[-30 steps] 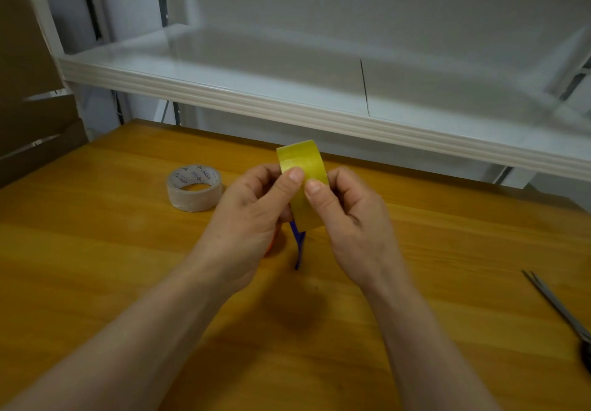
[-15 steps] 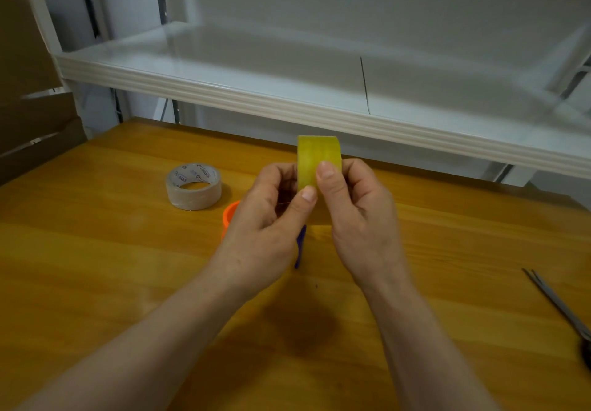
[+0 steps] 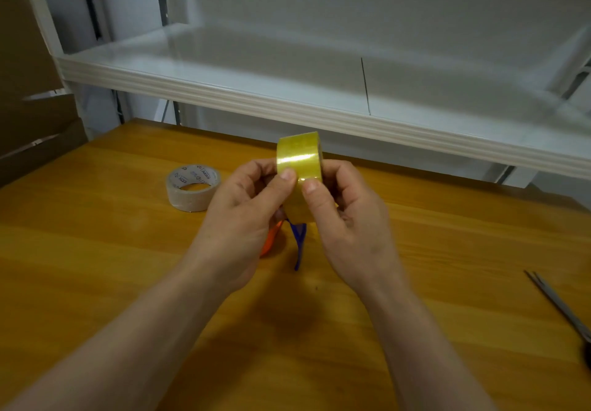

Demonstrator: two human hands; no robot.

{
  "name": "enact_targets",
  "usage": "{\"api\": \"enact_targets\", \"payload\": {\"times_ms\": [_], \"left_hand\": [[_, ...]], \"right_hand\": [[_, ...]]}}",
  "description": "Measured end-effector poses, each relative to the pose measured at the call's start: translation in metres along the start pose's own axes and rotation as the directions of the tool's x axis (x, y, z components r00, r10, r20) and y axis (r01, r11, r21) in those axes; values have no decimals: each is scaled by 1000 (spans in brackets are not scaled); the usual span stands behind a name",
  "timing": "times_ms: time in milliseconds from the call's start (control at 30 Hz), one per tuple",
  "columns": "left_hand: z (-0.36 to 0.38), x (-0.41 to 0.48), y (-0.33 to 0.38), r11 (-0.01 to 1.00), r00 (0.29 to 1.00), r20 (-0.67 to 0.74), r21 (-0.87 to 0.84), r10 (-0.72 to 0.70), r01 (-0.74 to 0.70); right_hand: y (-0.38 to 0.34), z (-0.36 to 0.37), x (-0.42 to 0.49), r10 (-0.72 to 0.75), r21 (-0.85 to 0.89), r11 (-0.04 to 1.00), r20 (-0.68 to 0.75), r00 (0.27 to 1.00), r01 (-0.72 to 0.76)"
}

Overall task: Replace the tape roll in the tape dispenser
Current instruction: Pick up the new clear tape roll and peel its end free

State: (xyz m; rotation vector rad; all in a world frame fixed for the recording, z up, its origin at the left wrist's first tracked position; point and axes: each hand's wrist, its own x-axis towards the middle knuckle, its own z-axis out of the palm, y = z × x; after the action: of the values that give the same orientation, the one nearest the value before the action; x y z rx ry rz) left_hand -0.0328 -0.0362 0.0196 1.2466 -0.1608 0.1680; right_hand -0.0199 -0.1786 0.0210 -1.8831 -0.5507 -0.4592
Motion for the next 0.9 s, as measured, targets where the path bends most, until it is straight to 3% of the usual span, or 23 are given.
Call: {"api": "enact_targets", "payload": {"times_ms": [300, 567, 900], "left_hand": [[7, -7, -5, 914, 974, 153, 347, 165, -209], [6, -6, -5, 967, 984, 79, 188, 162, -174], [2, -1, -1, 998, 999, -27, -64, 20, -22]], "right_hand": [[2, -5, 4, 129, 303, 948, -95, 987, -95], [-1, -5, 3, 69, 178, 983, -85, 994, -53], [0, -1, 0, 65, 67, 995, 43, 997, -68]]}}
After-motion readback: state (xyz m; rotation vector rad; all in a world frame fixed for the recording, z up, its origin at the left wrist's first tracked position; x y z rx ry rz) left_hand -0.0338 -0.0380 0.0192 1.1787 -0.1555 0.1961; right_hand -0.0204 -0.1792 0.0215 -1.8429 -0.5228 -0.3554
